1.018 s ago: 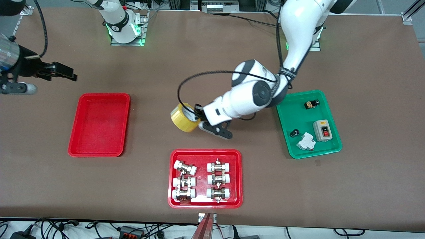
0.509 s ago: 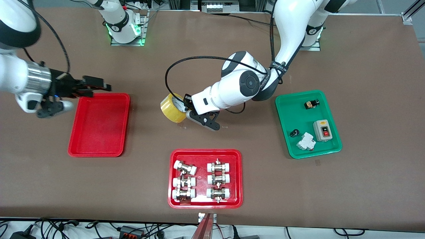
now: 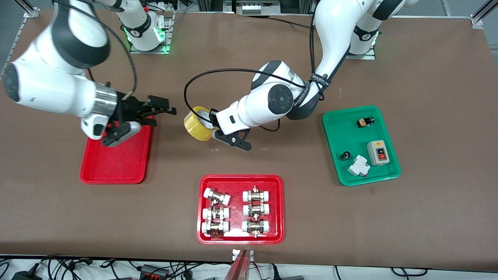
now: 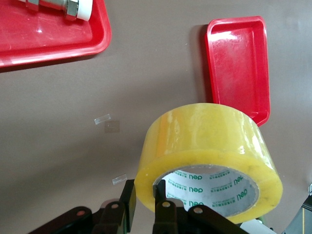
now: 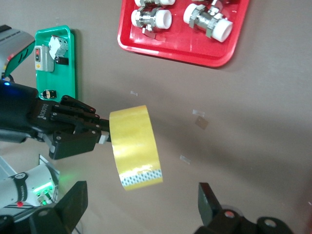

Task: Left arm passes tape to right arm into tray
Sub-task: 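Hold the tape with the left gripper while the right gripper reaches it, then grasp the tape with the right gripper while the left gripper releases it, then lower the tape into the red tray while the left gripper withdraws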

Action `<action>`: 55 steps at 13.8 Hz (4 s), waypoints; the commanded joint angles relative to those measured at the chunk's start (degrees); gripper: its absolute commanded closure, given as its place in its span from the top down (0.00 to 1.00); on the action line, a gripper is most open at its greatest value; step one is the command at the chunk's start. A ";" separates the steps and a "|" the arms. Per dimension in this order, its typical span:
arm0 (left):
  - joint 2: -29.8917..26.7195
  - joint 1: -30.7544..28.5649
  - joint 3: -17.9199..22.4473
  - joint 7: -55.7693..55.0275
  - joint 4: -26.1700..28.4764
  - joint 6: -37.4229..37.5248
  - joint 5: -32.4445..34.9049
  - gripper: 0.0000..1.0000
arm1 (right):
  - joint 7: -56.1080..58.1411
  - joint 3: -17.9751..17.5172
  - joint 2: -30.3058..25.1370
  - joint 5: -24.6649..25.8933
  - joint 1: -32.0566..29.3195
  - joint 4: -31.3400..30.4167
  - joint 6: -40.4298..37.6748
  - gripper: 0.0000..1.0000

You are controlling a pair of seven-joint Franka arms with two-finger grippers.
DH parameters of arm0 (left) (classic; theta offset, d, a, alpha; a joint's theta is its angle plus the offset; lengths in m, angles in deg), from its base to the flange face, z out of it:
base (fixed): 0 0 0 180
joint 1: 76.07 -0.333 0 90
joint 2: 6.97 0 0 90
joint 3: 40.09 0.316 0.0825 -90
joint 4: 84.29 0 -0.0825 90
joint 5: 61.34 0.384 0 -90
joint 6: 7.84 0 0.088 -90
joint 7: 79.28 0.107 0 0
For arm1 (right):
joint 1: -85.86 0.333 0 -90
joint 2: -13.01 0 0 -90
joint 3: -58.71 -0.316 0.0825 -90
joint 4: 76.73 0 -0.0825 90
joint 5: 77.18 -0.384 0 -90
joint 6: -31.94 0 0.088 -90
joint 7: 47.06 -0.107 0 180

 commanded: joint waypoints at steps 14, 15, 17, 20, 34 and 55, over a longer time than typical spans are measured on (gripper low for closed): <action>2.44 1.95 1.13 -1.71 -3.19 0.75 2.08 0.00 | 5.96 0.48 3.51 -3.98 5.34 -6.09 12.61 1.00; 2.44 2.13 1.13 -1.71 -3.19 0.75 2.08 0.00 | 5.96 0.48 3.59 -3.98 5.34 -6.53 12.88 1.00; 2.53 2.22 1.13 -1.71 -3.11 0.75 2.08 0.00 | 5.96 0.48 3.86 -3.98 5.60 -7.06 13.49 1.00; 2.79 2.22 1.22 -1.63 -3.37 0.66 2.08 0.00 | 5.96 0.48 3.95 -4.07 6.48 -7.59 14.82 1.00; 0.43 -2.32 0.53 1.10 -3.54 1.36 12.02 1.00 | 5.35 0.56 3.24 -3.89 6.39 -6.62 13.94 0.00; -31.69 -35.39 -0.62 0.75 18.50 37.37 33.37 1.00 | 49.29 1.71 18.62 0.66 -26.75 -5.04 -0.32 0.28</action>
